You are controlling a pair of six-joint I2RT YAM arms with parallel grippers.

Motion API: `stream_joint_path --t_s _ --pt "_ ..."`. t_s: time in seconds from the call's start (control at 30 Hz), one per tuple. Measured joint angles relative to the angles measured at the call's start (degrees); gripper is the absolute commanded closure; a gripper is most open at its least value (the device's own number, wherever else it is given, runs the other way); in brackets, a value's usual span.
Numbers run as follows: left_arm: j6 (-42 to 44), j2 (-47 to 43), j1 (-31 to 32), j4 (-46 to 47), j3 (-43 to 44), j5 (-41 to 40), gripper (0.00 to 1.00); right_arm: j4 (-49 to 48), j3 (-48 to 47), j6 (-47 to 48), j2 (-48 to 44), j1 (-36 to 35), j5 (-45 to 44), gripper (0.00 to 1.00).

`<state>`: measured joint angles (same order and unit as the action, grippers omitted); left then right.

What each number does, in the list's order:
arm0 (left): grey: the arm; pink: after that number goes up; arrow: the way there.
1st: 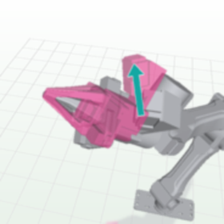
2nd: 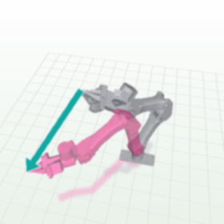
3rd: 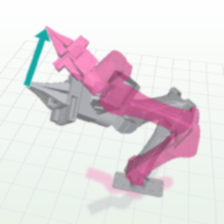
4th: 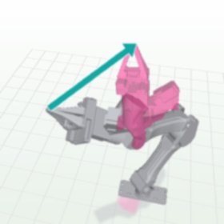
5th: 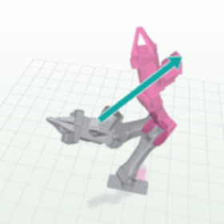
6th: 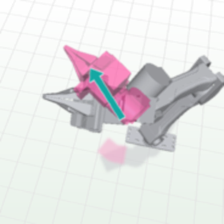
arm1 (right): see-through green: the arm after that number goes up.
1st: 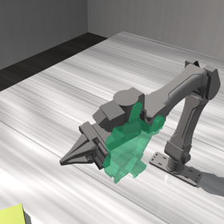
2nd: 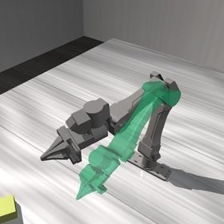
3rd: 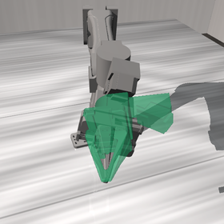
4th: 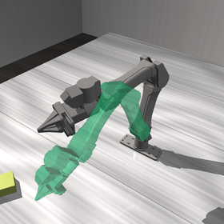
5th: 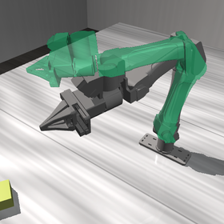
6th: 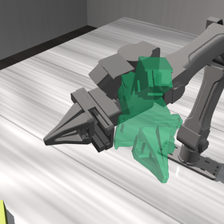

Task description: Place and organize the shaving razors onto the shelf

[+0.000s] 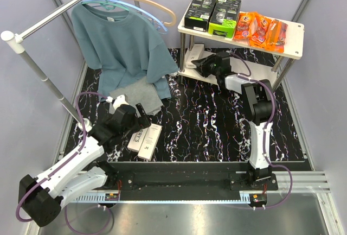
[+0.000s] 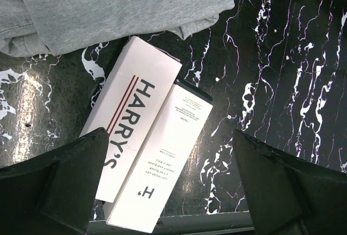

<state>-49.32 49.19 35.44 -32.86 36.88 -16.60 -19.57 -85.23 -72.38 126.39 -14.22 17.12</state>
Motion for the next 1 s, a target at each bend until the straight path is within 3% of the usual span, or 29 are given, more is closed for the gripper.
stream_joint_path --t_s 0.63,0.67,0.97,1.0 --pt "0.0 0.0 0.0 0.0 0.0 0.2 0.01 -2.9 3.8 0.9 -0.2 -0.5 1.5 0.86" --pt "0.0 0.0 0.0 0.0 0.0 0.2 0.01 -3.0 3.9 0.9 -0.2 -0.5 1.7 0.77" --pt "0.0 0.0 0.0 0.0 0.0 0.3 0.01 -1.6 5.1 1.2 -1.4 -0.4 2.4 0.40" --pt "0.0 0.0 0.0 0.0 0.0 0.3 0.01 -1.4 5.4 1.2 -1.8 -0.4 2.6 0.33"
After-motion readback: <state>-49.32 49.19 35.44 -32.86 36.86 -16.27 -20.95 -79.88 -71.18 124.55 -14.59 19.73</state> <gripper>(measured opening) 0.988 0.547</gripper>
